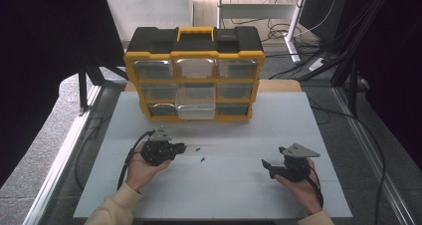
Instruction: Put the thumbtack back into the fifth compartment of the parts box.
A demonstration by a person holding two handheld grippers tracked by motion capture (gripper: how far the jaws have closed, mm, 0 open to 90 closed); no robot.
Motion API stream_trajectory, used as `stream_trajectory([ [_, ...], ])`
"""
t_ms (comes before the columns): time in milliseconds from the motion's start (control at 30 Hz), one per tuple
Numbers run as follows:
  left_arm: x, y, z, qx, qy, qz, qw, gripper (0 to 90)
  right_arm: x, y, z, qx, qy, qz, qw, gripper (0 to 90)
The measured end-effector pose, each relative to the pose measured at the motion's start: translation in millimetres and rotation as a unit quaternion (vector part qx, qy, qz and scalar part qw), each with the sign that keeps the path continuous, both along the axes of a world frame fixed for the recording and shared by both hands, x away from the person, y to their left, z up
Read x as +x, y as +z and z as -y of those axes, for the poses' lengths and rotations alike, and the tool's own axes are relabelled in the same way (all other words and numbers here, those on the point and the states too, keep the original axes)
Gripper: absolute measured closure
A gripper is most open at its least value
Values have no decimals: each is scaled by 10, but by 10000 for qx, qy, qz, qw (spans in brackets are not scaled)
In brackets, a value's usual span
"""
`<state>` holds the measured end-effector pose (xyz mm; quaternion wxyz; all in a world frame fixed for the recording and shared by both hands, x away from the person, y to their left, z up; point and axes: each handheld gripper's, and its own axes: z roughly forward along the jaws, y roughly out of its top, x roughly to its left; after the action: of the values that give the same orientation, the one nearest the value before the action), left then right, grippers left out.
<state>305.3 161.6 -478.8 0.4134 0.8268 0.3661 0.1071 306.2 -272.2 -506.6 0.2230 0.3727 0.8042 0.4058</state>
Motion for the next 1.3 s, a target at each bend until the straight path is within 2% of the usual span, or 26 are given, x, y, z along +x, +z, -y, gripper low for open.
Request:
stream_trajectory([
  [300, -102, 188, -121, -336, 100, 290, 9990, 821, -2, 0, 0, 3, -12, 2, 10000, 191],
  [700, -205, 425, -250, -786, 235, 683, 9943, 821, -1, -1, 4, 19, -3, 6, 10000, 191],
  [1033, -226, 596, -275, -1007, 208, 875, 9908, 821, 7, -1, 10, 18, -41, 9, 10000, 191],
  [1300, -208, 800, -264, -1132, 169, 1081, 9875, 821, 12, -5, 11, 19, -44, -15, 10000, 192],
])
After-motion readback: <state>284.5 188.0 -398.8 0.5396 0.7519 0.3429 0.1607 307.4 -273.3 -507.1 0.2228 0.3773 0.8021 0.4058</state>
